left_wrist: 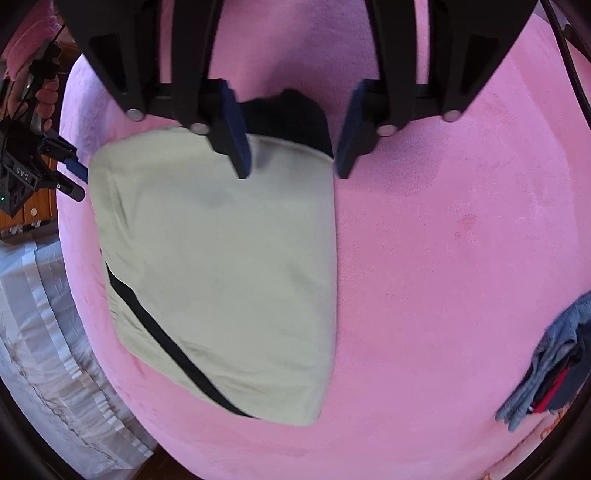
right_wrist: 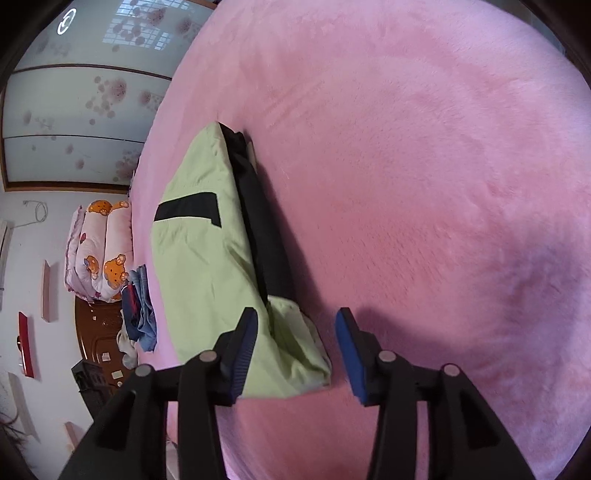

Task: Fold large clothes
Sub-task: 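Grasp the bundle's black edge with the right gripper while the left gripper grips the green side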

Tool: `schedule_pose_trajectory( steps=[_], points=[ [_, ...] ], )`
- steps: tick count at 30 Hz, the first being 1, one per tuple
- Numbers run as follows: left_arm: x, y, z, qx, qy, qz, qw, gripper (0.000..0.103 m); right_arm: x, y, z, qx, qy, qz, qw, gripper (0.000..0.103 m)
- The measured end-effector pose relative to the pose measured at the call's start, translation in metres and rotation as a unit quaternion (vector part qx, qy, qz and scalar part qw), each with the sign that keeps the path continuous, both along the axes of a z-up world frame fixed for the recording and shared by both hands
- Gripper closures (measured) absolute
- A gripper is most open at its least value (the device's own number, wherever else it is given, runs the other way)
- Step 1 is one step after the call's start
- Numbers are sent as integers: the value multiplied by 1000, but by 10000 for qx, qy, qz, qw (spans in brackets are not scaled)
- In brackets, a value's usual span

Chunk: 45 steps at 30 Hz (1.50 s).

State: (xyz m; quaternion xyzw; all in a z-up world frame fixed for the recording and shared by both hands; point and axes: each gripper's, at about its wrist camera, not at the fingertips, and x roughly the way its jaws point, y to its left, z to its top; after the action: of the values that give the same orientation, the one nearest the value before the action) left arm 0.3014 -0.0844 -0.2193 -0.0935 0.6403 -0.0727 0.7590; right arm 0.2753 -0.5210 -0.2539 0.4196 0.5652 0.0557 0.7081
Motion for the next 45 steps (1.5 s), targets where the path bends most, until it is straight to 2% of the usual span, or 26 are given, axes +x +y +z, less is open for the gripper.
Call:
schedule_pose_trajectory(
  steps=[5, 9, 14, 20, 24, 34, 39, 41, 42, 44, 45],
  points=[
    [23, 20, -23, -465, 355, 232, 9980, 34, 26, 0, -19, 567, 205, -1, 9982, 40],
    [35, 23, -40, -838, 552, 270, 9946, 26, 44, 7, -35, 803, 242, 166, 9963, 30],
    [48, 24, -56, -1285, 689, 95, 9893, 22, 66, 10, -55, 1280, 223, 416, 9906, 26],
    [71, 15, -77, -1848, 786, 124, 9795, 21, 86, 11, -74, 2059, 206, 508, 9770, 24],
    [84, -2, -86, -1915, 825, -5, 9780, 18, 96, 18, -79, 2280, 244, 590, 9716, 24],
    [97, -9, -86, -1838, 887, -82, 9789, 15, 111, 46, -70, 2025, 190, 875, 9752, 24],
    [101, -13, -92, -1909, 826, 4, 9781, 10, 119, 60, -73, 2166, 131, 941, 9716, 24],
    [102, -15, -95, -1943, 777, 170, 9777, 8, 121, 65, -72, 2127, 136, 937, 9725, 26],
    [102, -15, -96, -1957, 757, 261, 9774, 6, 121, 67, -71, 2075, 143, 924, 9738, 31],
    [102, -18, -97, -1887, 693, 398, 9788, 6, 120, 70, -70, 1829, 201, 929, 9785, 51],
    [101, -20, -96, -1827, 644, 467, 9799, 7, 118, 70, -71, 1583, 288, 886, 9830, 71]
  ],
)
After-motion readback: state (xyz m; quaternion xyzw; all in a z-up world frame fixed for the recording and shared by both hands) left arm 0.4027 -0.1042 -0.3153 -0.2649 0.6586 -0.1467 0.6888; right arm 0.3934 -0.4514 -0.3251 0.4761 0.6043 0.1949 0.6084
